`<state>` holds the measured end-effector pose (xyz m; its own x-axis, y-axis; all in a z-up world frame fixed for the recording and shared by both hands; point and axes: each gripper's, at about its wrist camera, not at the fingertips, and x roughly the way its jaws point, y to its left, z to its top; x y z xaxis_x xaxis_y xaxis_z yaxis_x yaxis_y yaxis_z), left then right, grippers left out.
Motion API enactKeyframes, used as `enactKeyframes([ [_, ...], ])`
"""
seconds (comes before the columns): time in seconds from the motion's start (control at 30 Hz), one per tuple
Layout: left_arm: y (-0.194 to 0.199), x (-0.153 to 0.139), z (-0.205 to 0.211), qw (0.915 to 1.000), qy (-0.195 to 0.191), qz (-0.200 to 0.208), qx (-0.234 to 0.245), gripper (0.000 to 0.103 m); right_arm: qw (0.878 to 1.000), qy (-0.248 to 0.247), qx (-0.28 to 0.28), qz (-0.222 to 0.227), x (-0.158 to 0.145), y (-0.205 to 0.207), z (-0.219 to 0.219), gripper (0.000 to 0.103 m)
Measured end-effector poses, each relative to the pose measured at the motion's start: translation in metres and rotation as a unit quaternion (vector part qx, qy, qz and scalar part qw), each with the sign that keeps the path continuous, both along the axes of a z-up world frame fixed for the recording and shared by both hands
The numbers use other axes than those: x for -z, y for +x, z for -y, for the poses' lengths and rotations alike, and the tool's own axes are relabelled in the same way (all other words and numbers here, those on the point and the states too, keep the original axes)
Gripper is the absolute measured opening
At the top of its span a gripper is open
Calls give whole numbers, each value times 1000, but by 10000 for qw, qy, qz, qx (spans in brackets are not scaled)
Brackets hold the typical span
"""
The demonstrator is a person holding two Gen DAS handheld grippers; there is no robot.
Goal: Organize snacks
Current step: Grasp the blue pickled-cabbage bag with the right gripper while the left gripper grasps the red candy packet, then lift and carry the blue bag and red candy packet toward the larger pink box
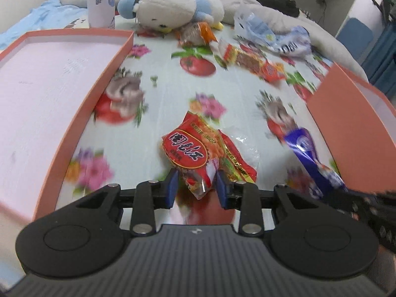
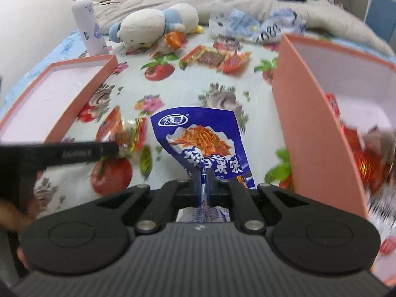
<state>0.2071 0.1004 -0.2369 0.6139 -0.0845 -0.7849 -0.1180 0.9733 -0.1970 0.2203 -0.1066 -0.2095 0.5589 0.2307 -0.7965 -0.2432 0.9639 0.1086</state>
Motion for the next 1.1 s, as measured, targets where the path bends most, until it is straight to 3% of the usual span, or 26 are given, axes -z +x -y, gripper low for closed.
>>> enactKeyframes([
  [0.13,-36,3,9,9999,-88,-134,-61,36,9988,287,49,-385,9,-16,8,8],
  [0.23,-59,2,11,9997,-108,-174,-137,35,9982,229,-310,-453,13,-28,5,12],
  [0.33,-76,0,11,9994,-149,-187,-269,35,9961,174,-690,-521,13,-37,4,27],
  [0.47,-87,0,8,9987,-174,-195,-432,34,9948,260,-873,-460,10,-33,11,68],
  [0.57,-90,-3,5,9986,-213,-168,-449,33,9946,-45,-994,-307,12,-27,9,78],
  [0.67,-92,-2,3,9991,-161,-140,-373,31,9874,-537,-1450,-347,26,-22,2,79],
  [0.73,-93,-1,-3,9986,-292,-143,-422,30,9859,-695,-1437,-510,39,-17,2,79],
  [0.8,-94,-1,-7,9979,-372,-137,-509,29,9875,-630,-1386,-405,44,-14,6,88],
  [0.87,-94,-2,-9,9977,-386,-111,-541,26,9904,-497,-1218,-435,45,-10,9,83],
  [0.97,-95,-4,-10,9971,-413,-53,-630,23,9901,-561,-1231,-361,37,-7,4,52],
  [1.1,-99,-8,-13,9948,-608,14,-817,14,9940,-433,-955,-318,27,-6,8,42],
])
